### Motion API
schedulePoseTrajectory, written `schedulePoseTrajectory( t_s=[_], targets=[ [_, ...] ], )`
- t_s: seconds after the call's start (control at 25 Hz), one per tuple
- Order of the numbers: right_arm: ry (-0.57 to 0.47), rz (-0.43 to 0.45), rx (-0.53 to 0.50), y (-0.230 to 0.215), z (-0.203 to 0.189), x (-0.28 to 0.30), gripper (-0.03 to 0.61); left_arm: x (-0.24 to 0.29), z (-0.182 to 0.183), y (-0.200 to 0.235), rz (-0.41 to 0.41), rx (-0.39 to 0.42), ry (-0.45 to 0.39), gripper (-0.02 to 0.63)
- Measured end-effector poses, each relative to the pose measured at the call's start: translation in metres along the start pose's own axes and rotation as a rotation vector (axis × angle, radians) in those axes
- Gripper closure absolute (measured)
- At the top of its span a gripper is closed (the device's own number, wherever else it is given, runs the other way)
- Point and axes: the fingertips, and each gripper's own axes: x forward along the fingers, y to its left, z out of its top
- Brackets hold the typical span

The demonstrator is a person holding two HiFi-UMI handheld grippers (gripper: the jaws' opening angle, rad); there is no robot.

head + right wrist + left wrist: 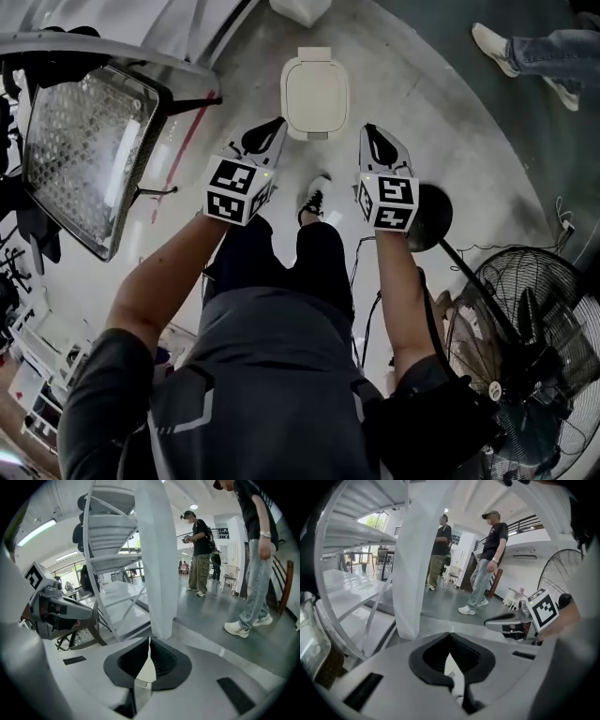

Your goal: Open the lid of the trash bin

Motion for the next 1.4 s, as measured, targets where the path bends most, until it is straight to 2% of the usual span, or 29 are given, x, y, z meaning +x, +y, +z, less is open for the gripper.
schedulePoseTrajectory(
  t_s=[0.12, 0.28, 0.52, 0.76, 1.16, 1.2, 1.28, 1.4],
  targets=[
    [0.045, -0.007, 0.015, 0.004, -0.027, 0.019, 0.549, 0.011, -0.023, 0.010, 0.019, -0.013, 0.046, 0.604],
    [0.109, -0.008, 0.031, 0.008, -0.063, 0.045, 0.549, 0.024, -0.050, 0.010, -0.019, -0.018, 0.092, 0.604],
    [0.208, 0.006, 0.058, 0.021, -0.119, 0.075, 0.549, 0.029, -0.101, 0.020, -0.026, -0.001, 0.183, 0.604],
    [0.271, 0.010, 0.112, 0.029, -0.155, 0.104, 0.549, 0.050, -0.128, 0.033, -0.024, -0.084, 0.211, 0.604],
    [0.392, 0.049, 0.107, 0.042, -0.230, 0.151, 0.545, 0.073, -0.169, 0.047, -0.040, -0.048, 0.271, 0.604],
    [0.406, 0.055, 0.106, 0.045, -0.236, 0.155, 0.532, 0.073, -0.172, 0.051, -0.036, -0.046, 0.273, 0.604],
    [0.426, 0.060, 0.104, 0.050, -0.246, 0.164, 0.448, 0.075, -0.178, 0.059, -0.021, -0.044, 0.276, 0.604],
    [0.444, 0.046, 0.098, 0.049, -0.258, 0.173, 0.466, 0.080, -0.183, 0.064, -0.014, -0.064, 0.273, 0.604]
  ],
)
